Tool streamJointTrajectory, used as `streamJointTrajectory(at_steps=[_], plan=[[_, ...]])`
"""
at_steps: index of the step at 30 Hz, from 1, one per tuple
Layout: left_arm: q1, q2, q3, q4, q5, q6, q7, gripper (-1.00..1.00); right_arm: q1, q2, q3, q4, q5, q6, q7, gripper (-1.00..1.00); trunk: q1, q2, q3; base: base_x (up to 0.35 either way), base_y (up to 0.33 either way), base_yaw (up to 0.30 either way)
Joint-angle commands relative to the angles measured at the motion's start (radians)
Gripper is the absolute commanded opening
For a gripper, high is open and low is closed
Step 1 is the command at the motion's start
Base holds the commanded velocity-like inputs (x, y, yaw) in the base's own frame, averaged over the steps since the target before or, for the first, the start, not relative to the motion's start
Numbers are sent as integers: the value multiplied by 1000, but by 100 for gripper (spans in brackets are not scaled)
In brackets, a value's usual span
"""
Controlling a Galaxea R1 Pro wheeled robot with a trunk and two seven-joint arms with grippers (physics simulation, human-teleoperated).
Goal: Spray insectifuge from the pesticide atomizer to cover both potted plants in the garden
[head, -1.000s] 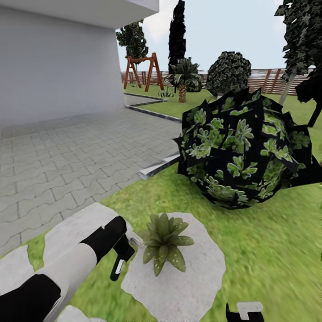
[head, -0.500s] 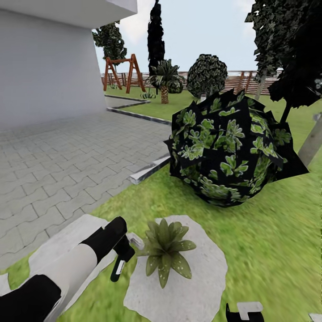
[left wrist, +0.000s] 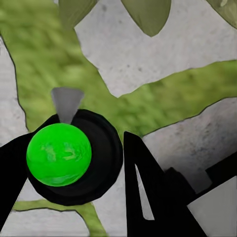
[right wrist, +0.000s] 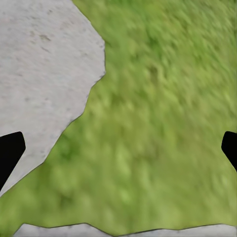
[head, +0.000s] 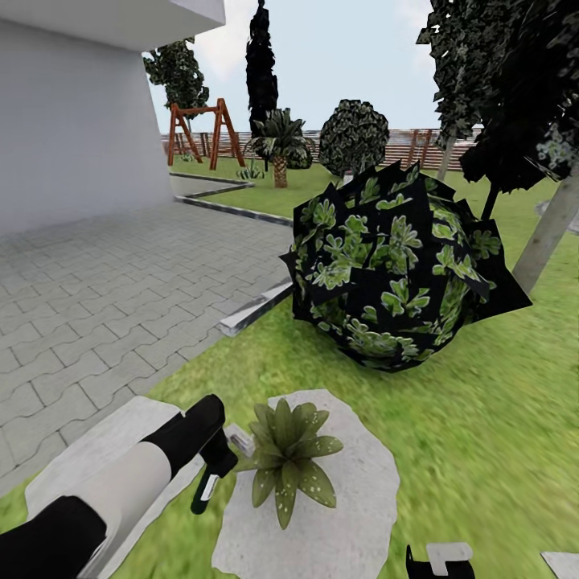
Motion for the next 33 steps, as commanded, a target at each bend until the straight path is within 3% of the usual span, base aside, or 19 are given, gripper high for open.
streamJointTrajectory(at_steps=[1, 5, 9, 12, 22, 33], plan=[[-1, 1, -10, 0, -9, 1, -15, -100, -1, 0, -2, 1, 10, -1, -6, 100, 0, 0, -1, 0, 0, 0], [-6, 16, -23, 2, -19, 0, -92, -100, -1, 0, -2, 1, 10, -1, -6, 100, 0, 0, -1, 0, 0, 0], [-9, 26, -39, 2, -91, 0, -153, -100, -1, 0, -2, 1, 10, -1, -6, 100, 0, 0, -1, 0, 0, -1], [-1, 20, -45, 2, -121, -1, -175, -100, -1, 0, -2, 1, 10, -1, -6, 100, 0, 0, -1, 0, 0, -123], [5, 19, -50, 2, -128, 1, -179, -100, -1, 0, -2, 1, 10, -1, -6, 100, 0, 0, -1, -17, 11, -255], [6, 15, -43, 2, -128, 0, -178, -100, -1, 0, -1, 1, 10, -1, -6, 100, 0, 0, -1, -192, 225, -20]])
